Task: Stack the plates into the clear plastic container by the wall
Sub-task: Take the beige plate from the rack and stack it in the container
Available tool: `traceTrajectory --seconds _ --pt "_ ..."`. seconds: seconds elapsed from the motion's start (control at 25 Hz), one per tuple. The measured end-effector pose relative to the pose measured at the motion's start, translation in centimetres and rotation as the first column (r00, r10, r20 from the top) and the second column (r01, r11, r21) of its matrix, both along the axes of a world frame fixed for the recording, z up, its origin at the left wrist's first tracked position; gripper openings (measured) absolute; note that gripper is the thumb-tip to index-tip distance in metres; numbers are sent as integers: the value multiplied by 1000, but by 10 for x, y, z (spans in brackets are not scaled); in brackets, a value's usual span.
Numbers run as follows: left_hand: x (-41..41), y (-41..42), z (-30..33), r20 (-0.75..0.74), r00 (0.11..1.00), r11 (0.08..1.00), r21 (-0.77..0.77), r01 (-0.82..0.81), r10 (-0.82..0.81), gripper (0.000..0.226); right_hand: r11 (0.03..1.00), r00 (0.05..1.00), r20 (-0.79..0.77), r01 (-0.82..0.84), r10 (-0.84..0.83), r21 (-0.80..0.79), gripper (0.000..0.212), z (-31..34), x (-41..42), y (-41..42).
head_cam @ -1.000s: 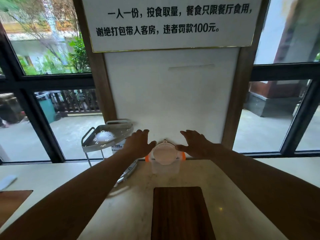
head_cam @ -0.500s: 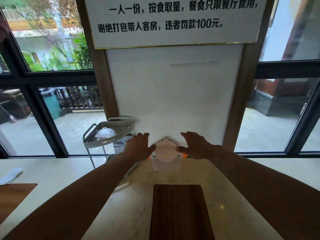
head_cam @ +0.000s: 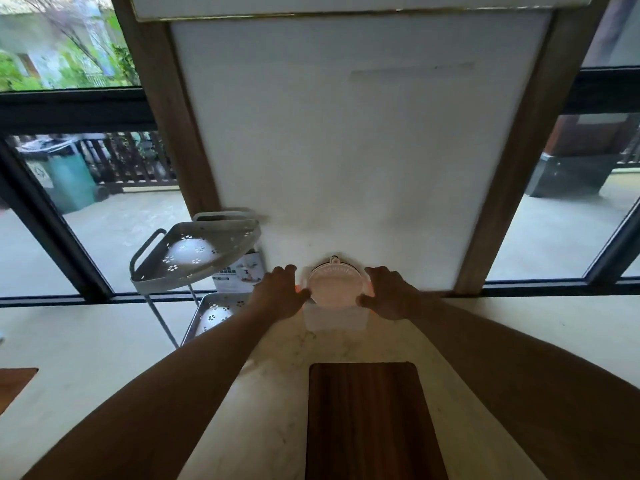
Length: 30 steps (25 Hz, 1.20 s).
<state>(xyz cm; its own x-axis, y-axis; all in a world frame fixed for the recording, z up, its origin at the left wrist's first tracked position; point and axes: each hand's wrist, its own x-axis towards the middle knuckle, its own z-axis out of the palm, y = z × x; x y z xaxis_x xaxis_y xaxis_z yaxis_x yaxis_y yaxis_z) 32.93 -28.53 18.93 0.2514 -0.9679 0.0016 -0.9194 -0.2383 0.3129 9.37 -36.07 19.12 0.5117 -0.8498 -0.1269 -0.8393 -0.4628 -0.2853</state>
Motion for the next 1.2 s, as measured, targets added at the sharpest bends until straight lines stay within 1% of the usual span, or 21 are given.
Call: traceTrajectory --seconds 0.12,0.24,0.44,0.6,0.76,0.84,0.96,1.04,1.12,1.2 --pt "7 -36 -26 -20 999 999 31 -34 35 70 1000 999 -43 1 -1 -4 64 -24 12 -35" --pt "17 -71 -48 -87 995 999 30 -45 47 65 1000 999 -36 20 -20 -12 61 -44 19 -71" --pt "33 -121 -89 -149 989 1000 5 -4 4 57 999 997 -55 50 -50 -2 60 -87 31 -125" --pt "40 -154 -115 -192 981 1000 -17 6 -9 58 997 998 -25 64 -65 -42 59 -110 47 -154" --pt "41 -181 -146 -121 992 1000 1 28 -28 62 992 995 -86 45 -55 -115 62 -130 61 -180" --pt "39 -190 -156 -63 998 999 -32 24 -26 62 986 995 -99 15 -32 -168 59 -135 64 -190" --pt "34 -201 -163 11 1000 995 -99 -24 25 53 972 999 -31 5 -12 -235 40 -142 66 -196" --pt "31 -205 -167 10 1000 992 -125 -19 20 45 968 999 50 32 -20 -250 31 -147 67 -198" --pt "29 -207 -171 -9 1000 988 -155 -16 15 35 974 993 111 54 -30 -218 30 -150 67 -198" --pt "29 -208 -172 -35 999 984 -176 -13 7 25 981 995 96 36 -18 -189 30 -152 66 -196"
